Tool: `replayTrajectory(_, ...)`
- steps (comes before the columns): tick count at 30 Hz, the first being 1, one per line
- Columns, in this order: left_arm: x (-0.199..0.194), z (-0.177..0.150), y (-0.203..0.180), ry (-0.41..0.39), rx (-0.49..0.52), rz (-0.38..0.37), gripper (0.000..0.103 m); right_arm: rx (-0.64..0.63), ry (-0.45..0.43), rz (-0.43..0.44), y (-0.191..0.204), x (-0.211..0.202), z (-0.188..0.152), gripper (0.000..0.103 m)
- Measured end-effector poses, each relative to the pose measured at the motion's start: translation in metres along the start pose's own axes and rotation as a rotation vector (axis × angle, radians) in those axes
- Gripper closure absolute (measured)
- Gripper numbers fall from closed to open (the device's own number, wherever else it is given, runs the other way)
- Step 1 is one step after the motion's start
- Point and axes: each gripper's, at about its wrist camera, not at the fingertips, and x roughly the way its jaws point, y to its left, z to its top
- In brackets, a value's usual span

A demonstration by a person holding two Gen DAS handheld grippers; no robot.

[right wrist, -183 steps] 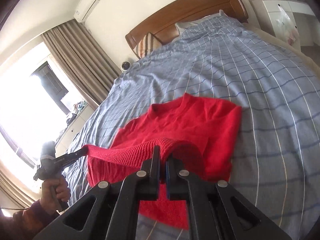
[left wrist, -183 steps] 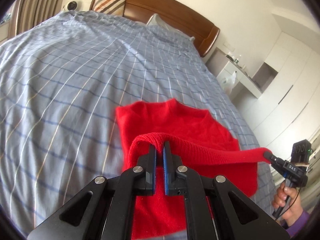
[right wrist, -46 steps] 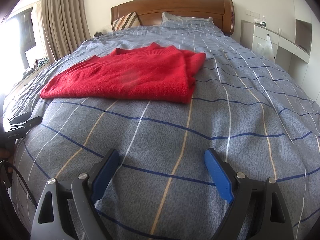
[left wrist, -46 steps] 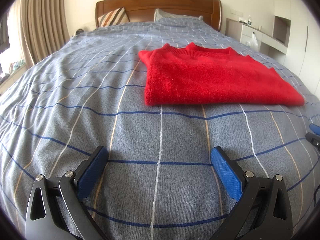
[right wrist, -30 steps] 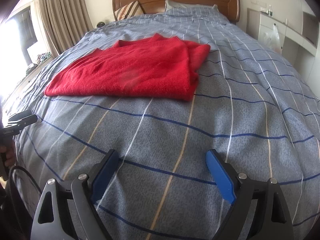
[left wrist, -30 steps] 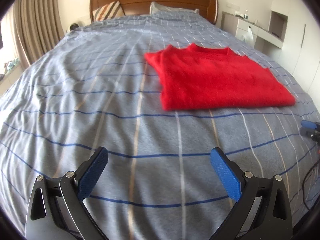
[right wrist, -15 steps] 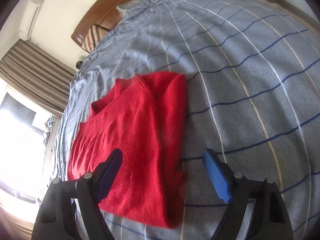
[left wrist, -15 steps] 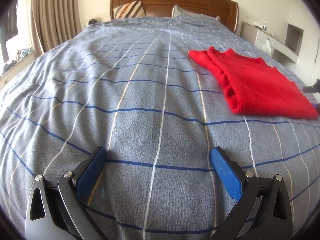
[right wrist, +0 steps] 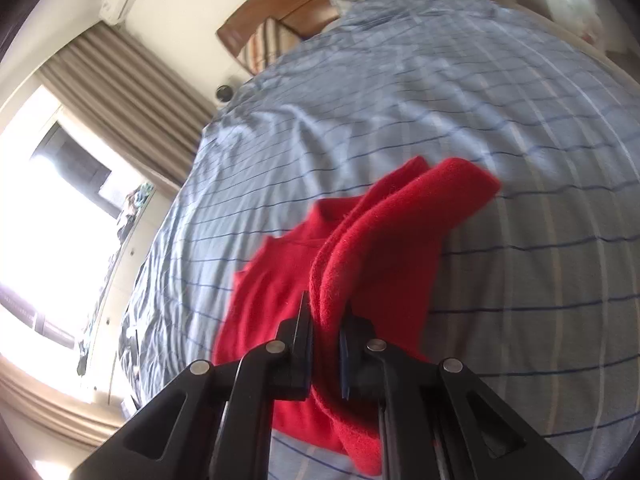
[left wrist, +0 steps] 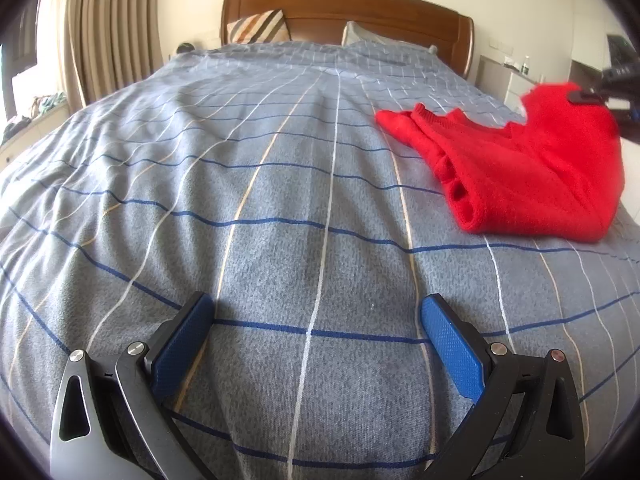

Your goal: Fold small clothes

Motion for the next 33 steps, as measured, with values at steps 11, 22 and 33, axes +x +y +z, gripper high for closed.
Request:
replayTrajectory(11,0.000,0.000,0.000,-0.001,0.000,-0.001,0.000,-0.093,0.176,-0.049,0.090,0.135,-0.042,0.076)
replayTrajectory(22,-0.002,-0.001,0.001,-0.008,-0.004,-0.006,0.001,-0.101,0.093,0.150,0.082,0.074,-0.038,0.044)
replayTrajectory(33,-0.003,-0.002,0.001,-0.006,-0.001,0.000,0.000,-0.559,0.195,-0.138,0.124,0.135,-0.127,0.083)
